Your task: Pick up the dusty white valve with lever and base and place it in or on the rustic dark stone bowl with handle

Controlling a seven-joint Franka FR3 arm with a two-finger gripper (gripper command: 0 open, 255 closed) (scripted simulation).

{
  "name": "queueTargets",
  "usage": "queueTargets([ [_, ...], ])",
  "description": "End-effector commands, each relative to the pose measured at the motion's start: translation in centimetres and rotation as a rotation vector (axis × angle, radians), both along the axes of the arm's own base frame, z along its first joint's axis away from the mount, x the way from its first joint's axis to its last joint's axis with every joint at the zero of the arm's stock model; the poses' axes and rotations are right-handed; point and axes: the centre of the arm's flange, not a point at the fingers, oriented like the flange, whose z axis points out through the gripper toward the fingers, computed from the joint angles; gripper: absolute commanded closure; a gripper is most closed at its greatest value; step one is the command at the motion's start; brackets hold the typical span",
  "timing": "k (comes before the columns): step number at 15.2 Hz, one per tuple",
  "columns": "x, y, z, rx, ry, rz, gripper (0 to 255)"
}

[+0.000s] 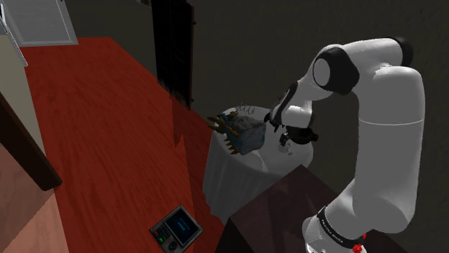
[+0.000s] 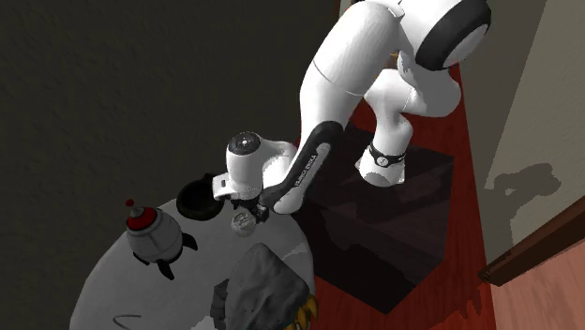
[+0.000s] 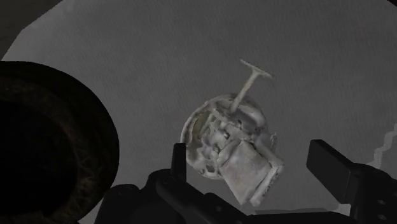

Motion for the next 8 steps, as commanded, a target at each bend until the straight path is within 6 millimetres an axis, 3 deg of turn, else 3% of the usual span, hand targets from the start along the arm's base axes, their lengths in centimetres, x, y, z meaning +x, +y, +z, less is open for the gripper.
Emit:
queueTargets([
  [1,4.3,2.4,0.0,-0.096,0.068,-0.174,0],
  [8,3.7,1.4,-3.5,-0.096,0.068,-0.174,0],
])
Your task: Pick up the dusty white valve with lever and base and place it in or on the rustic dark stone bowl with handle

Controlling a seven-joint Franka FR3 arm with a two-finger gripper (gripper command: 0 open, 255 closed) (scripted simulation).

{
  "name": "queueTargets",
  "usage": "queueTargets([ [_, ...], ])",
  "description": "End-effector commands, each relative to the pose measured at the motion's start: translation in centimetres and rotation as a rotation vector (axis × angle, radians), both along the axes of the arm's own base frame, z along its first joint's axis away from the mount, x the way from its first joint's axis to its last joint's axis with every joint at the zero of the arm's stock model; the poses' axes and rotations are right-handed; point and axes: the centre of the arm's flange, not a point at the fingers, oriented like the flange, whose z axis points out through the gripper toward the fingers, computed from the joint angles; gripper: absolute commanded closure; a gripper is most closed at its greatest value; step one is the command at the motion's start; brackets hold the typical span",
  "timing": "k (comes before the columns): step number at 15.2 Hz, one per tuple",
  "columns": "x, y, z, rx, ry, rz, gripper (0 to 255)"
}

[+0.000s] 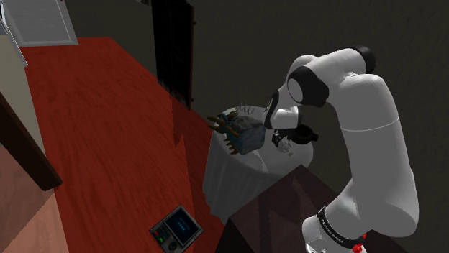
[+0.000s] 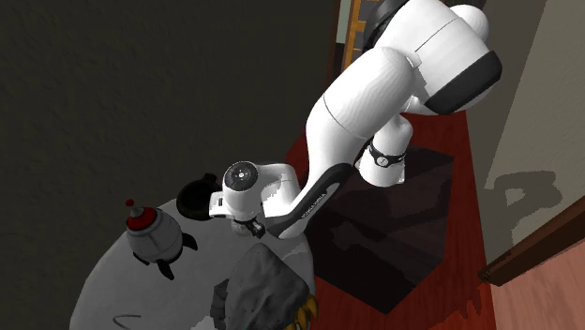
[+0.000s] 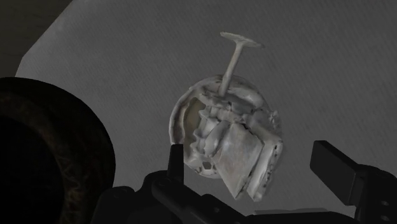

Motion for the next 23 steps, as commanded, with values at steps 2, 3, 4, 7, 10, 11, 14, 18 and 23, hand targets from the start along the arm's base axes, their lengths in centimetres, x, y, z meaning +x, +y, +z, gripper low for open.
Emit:
queueTargets([
  [2,-0.1,-0.2,-0.7,-0.001,0.000,-0.001,0],
  [3,-0.1,-0.2,-0.7,-0.001,0.000,-0.001,0],
  [4,-0.1,-0.2,-0.7,-0.001,0.000,-0.001,0],
  [7,-0.1,-0.2,-0.7,-0.001,0.000,-0.001,0],
  [10,-0.1,-0.2,-0.7,-0.001,0.000,-0.001,255],
  [11,-0.1,-0.2,-0.7,-0.001,0.000,-0.001,255],
  [14,-0.1,-0.2,-0.7,-0.001,0.000,-0.001,255],
  [18,-0.1,-0.2,-0.7,-0.001,0.000,-0.001,255],
  [23,-0.1,-0.2,1.4,-0.001,0.000,-0.001,255],
])
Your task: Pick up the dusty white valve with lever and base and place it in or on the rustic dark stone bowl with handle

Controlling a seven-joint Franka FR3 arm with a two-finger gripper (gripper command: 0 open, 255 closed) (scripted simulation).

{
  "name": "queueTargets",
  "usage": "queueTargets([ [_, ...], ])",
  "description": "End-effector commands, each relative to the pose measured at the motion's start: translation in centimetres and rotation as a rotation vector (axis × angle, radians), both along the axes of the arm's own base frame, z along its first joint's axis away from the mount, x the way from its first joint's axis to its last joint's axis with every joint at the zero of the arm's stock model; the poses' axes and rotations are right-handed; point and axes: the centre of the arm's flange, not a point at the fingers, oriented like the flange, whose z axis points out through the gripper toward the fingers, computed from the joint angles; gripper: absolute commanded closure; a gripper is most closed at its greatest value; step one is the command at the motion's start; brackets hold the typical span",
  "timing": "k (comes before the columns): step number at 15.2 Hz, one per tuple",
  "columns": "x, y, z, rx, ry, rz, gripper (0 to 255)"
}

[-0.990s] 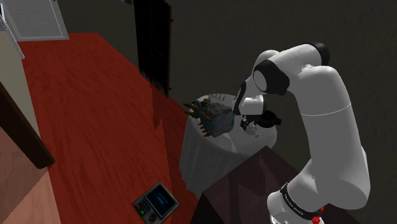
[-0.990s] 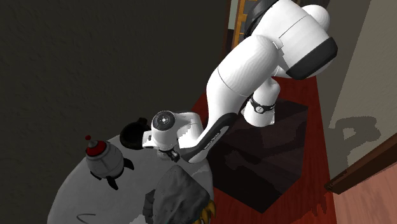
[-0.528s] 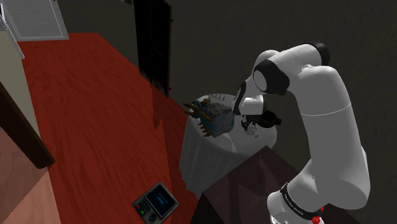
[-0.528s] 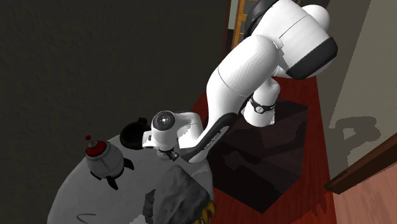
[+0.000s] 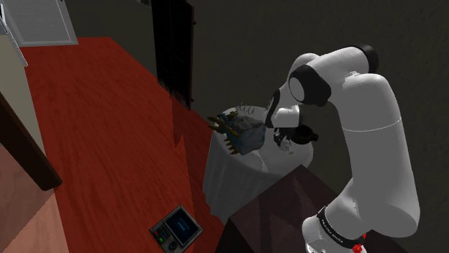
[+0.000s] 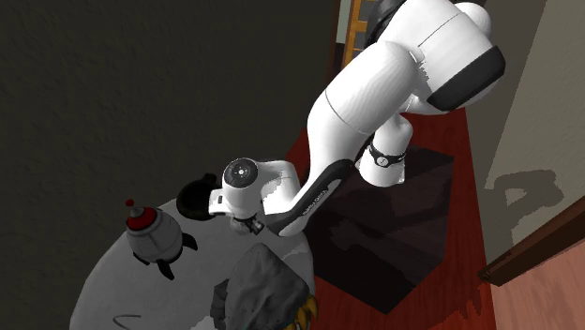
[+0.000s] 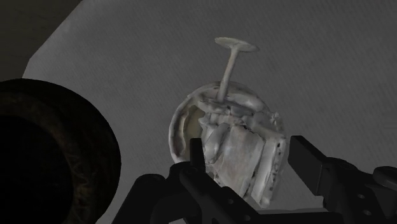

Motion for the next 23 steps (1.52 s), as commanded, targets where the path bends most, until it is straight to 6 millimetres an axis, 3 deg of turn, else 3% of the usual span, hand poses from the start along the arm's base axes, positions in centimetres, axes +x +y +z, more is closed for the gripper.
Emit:
queueTargets([
  [1,0.1,-0.1,1.1,0.000,0.000,0.000,255],
  [23,0.1,-0.1,12.7,0.000,0.000,0.000,255],
])
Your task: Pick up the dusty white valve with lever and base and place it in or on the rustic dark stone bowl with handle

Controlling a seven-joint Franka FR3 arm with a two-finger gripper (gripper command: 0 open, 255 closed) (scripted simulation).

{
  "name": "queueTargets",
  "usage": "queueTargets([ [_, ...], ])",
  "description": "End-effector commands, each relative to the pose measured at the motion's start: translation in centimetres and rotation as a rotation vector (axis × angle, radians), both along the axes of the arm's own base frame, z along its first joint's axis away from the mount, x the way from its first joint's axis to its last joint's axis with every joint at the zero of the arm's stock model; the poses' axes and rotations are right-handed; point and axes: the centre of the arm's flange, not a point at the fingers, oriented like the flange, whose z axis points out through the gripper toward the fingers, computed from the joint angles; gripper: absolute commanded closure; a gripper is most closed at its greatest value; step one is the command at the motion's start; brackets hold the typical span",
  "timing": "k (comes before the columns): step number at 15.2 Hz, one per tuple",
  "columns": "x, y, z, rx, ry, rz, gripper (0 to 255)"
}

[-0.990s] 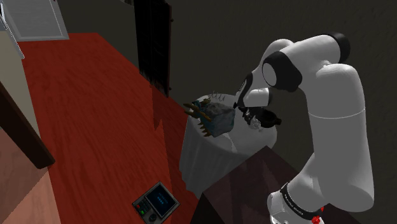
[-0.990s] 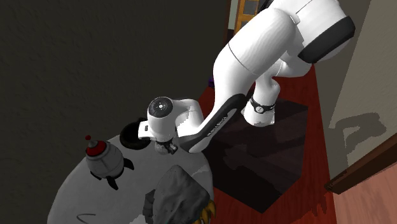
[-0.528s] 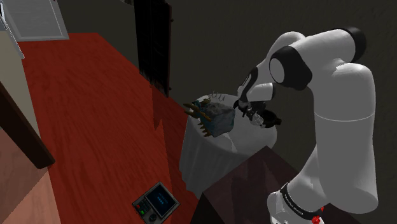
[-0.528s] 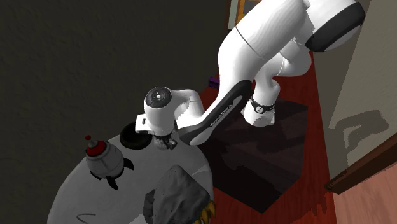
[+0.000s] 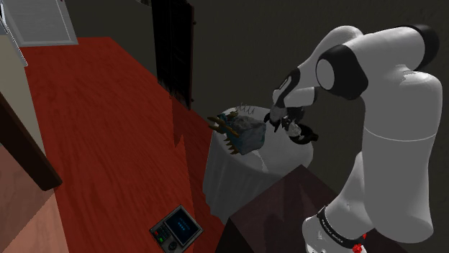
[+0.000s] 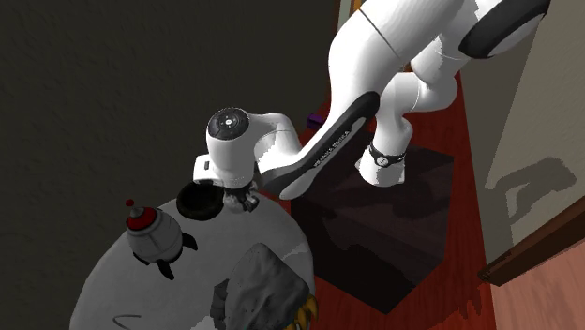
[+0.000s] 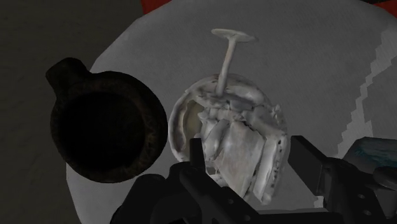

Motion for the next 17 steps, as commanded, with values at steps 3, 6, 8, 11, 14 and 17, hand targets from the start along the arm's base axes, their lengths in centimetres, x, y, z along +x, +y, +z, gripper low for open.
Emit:
queueTargets([
  [3,-0.1,0.1,2.1,0.000,0.000,0.000,255],
  [6,-0.1,0.1,3.5,0.000,0.000,0.000,255],
  [8,-0.2,-2.6,3.7,0.000,0.000,0.000,255],
  [11,-0.2,-6.5,3.9,0.000,0.000,0.000,255],
  [14,-0.3,-10.5,4.2,0.000,0.000,0.000,255],
  [17,-0.4,-14.4,4.4,0.000,0.000,0.000,255],
])
